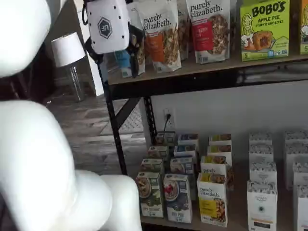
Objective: Pick up the blue and white box that is on the bottom shelf, the second box from the left
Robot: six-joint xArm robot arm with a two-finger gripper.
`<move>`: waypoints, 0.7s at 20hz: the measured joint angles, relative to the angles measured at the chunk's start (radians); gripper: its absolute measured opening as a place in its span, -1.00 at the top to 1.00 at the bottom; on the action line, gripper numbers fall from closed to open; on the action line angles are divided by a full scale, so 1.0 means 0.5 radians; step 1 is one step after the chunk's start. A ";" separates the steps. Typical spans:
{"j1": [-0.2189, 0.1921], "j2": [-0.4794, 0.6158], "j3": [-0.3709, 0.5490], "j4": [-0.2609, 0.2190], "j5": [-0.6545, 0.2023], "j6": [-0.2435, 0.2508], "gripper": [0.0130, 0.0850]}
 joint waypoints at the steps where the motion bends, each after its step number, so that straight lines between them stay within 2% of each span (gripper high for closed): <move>1: -0.028 -0.011 0.010 0.031 -0.016 -0.015 -1.00; 2: -0.084 -0.032 0.029 0.091 -0.048 -0.045 -1.00; 3: -0.096 -0.037 0.035 0.107 -0.058 -0.052 -1.00; 7: -0.101 -0.041 0.048 0.121 -0.077 -0.057 -1.00; 14: -0.095 -0.054 0.170 0.106 -0.217 -0.066 -1.00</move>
